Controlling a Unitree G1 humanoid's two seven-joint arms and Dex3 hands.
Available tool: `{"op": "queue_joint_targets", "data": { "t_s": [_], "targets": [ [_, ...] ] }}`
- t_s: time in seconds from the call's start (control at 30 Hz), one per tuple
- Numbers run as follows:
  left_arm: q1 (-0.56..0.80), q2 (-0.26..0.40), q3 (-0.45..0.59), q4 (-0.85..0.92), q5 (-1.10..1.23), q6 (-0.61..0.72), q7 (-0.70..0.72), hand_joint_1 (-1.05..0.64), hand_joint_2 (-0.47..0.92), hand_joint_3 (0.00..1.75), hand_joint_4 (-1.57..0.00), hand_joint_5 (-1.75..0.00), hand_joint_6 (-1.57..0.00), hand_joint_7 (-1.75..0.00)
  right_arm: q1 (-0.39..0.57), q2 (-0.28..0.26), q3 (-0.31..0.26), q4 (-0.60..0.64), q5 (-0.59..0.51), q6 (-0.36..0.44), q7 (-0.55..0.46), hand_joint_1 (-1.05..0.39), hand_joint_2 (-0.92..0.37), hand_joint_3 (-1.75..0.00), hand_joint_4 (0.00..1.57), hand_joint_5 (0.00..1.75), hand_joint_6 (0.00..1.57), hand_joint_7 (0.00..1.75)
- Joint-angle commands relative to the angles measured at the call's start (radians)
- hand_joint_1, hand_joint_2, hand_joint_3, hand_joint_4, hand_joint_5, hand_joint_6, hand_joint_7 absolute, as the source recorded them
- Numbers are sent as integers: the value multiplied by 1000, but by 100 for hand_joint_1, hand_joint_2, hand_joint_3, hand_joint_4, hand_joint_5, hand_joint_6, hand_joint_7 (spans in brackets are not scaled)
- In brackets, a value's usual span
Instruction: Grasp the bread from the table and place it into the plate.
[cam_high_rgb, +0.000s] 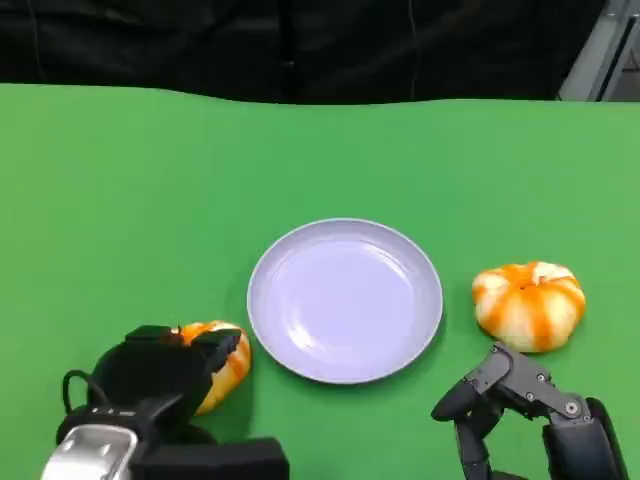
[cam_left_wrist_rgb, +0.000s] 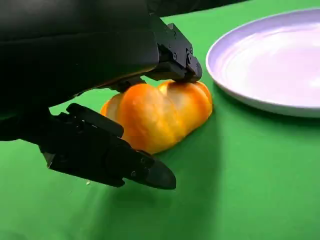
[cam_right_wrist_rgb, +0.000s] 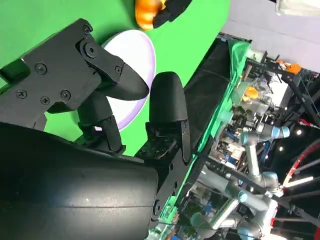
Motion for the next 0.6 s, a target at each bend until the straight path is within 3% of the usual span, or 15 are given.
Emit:
{"op": "queue_joint_targets", "data": {
  "t_s": [0.03,0.1,0.13,0.17,0.23,0.3,0.33,0.37,0.43,0.6],
  "targets": [
    [-21,23,-25,87,3,49,19,-35,92,2,-43,-33,-38,-1,7,-5,-1,-7,2,8,-4,-19,-42,-123,78,161,66,135],
    [-23,34,-27,116,-18,17,95,-32,92,2,-41,-84,-47,-2,7,-4,-1,-10,-1,12,-5,-19,-42,-122,79,161,67,135],
    [-24,38,-27,127,-29,0,133,-27,92,3,-49,-115,-61,-5,7,-4,-1,-10,-2,12,-5,-20,-42,-123,79,161,67,135],
    [-20,38,-16,138,-58,-35,192,-25,92,5,-56,-130,-73,-9,7,-5,-2,-10,-1,12,-4,-19,-42,-123,79,161,67,135],
    [-8,43,8,156,-126,-124,307,-18,92,16,-78,-157,-112,-21,6,-6,-1,-12,4,14,0,-19,-42,-123,79,161,67,134],
    [-2,51,19,171,-168,-186,382,-16,80,44,-84,-167,-122,-34,6,-7,-1,-12,7,14,1,-19,-42,-123,79,162,67,134],
    [4,57,26,170,-185,-221,428,-16,69,69,-86,-171,-120,-50,4,-7,-2,-10,4,13,0,-18,-42,-123,79,162,67,134],
    [8,61,31,171,-198,-246,460,-19,57,97,-88,-173,-103,-93,3,-7,-2,-8,3,13,-2,-18,-42,-123,79,162,67,134],
    [21,67,45,151,-222,-294,522,-19,49,114,-89,-174,-91,-121,0,-6,-2,-4,3,12,-3,-18,-42,-123,79,161,67,134],
    [43,86,71,98,-254,-417,636,-17,31,140,-90,-175,-87,-132,-2,-5,0,-1,4,10,-4,-18,-42,-123,78,161,67,134]
  ]
}}
